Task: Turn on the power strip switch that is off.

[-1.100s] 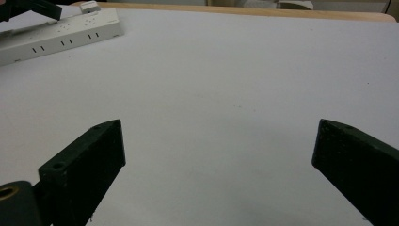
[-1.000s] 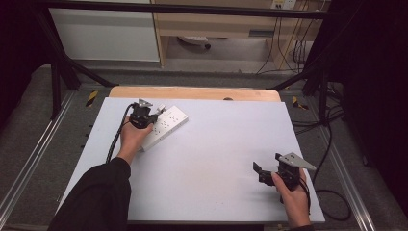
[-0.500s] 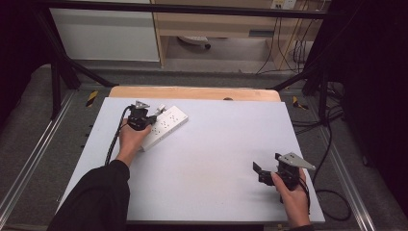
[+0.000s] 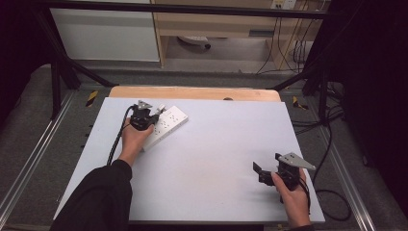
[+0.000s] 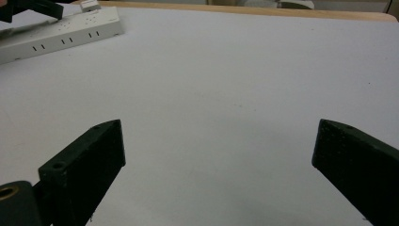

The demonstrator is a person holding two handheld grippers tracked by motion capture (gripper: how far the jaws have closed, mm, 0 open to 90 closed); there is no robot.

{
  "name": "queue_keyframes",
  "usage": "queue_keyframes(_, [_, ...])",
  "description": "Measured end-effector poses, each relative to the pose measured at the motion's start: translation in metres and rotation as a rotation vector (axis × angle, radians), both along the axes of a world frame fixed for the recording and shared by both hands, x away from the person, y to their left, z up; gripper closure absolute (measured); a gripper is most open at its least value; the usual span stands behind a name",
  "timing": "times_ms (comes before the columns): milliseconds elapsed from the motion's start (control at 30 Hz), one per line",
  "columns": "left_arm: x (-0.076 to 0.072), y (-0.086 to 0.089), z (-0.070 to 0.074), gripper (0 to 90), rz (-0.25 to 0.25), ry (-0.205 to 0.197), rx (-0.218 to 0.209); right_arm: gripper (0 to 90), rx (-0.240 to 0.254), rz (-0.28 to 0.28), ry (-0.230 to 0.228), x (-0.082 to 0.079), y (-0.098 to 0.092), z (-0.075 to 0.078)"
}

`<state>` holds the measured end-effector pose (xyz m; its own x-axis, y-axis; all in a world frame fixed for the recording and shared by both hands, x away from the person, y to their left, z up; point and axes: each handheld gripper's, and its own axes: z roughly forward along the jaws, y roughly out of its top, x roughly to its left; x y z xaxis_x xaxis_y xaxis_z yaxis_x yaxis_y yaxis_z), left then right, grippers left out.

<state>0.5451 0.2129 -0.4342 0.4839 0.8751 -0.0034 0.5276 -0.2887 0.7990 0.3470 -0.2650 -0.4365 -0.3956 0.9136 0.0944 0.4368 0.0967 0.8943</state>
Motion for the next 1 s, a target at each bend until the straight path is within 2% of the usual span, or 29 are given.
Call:
queue_keyframes(100, [0.0005, 0.0007, -0.0003, 90.0, 0.007, -0.003, 0.0, 3.5, 0.0, 0.002, 0.0, -0.0002, -0.0001, 0.0])
queue_keyframes(167, [0.0001, 0.0028, -0.0012, 90.0, 0.011, 0.001, 0.016, 3.5, 0.0, 0.003, 0.002, -0.0003, -0.0001, 0.0])
queue_keyframes(267, [0.0003, 0.0086, -0.0005, 90.0, 0.025, 0.021, -0.004, 3.5, 0.0, 0.004, 0.001, -0.0004, 0.0, 0.0001])
queue_keyframes(333, [-0.0004, 0.0071, -0.0001, 90.0, 0.014, 0.011, 0.019, 3.4, 0.002, 0.004, 0.001, -0.0001, 0.0004, -0.0001])
queue_keyframes(567, [0.0003, 0.0019, -0.0015, 90.0, -0.007, -0.006, 0.01, 3.4, 0.0, 0.004, 0.0, 0.0, 0.0003, 0.0001])
queue_keyframes(1000, [0.0012, 0.0027, -0.0018, 90.0, 0.001, -0.012, -0.007, 3.4, 0.0, 0.002, -0.002, 0.0, -0.0007, 0.0002])
